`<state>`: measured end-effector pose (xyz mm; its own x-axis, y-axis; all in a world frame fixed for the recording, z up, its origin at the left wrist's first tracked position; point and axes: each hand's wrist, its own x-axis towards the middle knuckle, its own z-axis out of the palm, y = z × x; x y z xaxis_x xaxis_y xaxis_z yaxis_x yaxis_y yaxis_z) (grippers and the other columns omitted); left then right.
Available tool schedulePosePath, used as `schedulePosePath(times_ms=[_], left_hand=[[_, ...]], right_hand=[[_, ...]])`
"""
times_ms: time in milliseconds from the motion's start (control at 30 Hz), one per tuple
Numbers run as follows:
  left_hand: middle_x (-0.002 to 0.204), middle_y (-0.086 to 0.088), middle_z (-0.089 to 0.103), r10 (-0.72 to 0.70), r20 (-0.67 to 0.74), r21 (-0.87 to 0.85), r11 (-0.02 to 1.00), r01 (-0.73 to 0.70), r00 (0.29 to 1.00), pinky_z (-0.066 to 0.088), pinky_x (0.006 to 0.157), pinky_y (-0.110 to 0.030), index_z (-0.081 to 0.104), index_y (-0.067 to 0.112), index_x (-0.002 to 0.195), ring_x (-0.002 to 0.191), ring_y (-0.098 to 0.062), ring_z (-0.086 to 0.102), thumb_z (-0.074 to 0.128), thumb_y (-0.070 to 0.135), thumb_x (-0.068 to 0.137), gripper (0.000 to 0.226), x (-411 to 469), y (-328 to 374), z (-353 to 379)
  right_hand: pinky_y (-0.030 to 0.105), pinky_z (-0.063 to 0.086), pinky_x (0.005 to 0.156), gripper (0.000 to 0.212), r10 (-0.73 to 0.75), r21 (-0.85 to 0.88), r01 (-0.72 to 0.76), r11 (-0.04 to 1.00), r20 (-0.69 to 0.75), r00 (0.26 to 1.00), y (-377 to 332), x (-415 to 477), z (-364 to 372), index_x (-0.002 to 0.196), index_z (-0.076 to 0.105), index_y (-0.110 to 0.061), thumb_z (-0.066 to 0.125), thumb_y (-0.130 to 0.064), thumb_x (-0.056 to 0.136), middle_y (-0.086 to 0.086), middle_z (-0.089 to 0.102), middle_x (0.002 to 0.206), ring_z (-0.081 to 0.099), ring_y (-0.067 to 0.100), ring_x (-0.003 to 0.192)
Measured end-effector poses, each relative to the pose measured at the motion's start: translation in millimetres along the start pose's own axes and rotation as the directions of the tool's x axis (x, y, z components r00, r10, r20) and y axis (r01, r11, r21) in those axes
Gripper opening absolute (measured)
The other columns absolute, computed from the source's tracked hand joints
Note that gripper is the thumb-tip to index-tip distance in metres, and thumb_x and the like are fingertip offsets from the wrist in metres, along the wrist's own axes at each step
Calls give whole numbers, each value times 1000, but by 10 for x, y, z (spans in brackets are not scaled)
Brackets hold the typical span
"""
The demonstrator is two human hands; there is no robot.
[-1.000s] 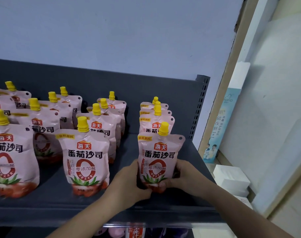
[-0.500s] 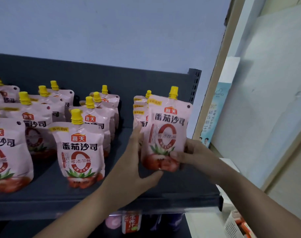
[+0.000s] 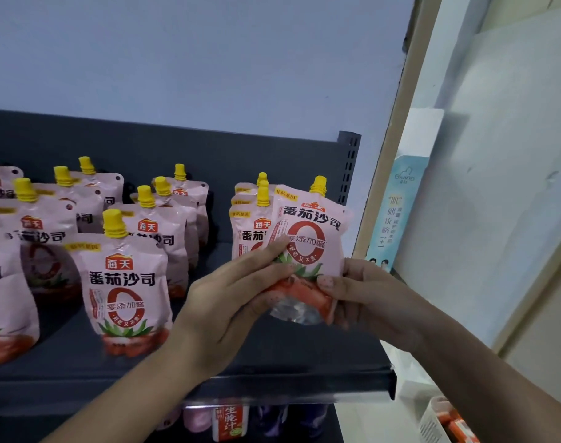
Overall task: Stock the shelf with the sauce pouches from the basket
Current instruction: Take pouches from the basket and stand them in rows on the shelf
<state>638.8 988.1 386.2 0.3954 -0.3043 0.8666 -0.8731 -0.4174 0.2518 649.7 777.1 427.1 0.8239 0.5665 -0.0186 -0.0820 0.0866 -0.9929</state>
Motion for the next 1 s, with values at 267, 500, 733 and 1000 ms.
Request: schedulePosePath(times_ms=[267,500,733,1000], left_hand=[[143,3,46,-144,-16,-206,969,138,989,49,97,-31,43,27,136,129,-15,49,49,40,92,46,-120,-51,-42],[110,9,71,-656,371,-555,410,724,657,55,77,-21,56,24,113,103,-11,67,74,9,66,52,-146,-81,15],[113,13,69,-717,382,-429,421,800,582,53,82,-18,55,24,116,106,-4,64,70,-5,74,52,-322,-282,49],[116,13,67,-737,418,-217,487,846,531,52,93,-25,53,31,120,106,0,62,79,20,69,58,-432,-399,0]], right_hand=[[17,51,47,55,-26,-18,27,999,82,996,96,101,-4,92,71,-14,88,-39,47,5,73,81,65,10,56],[25,56,70,20,-40,-526,57,848,45,998,241,291,-86,99,67,-16,68,-12,80,0,74,101,69,13,84],[29,50,98,30,-31,-708,7,706,-21,999,575,493,-101,104,61,-37,66,-14,84,-14,67,112,63,4,106],[24,50,96,39,-66,-655,-32,755,-124,990,756,548,-99,112,59,-34,73,-19,78,-15,67,114,62,1,105]])
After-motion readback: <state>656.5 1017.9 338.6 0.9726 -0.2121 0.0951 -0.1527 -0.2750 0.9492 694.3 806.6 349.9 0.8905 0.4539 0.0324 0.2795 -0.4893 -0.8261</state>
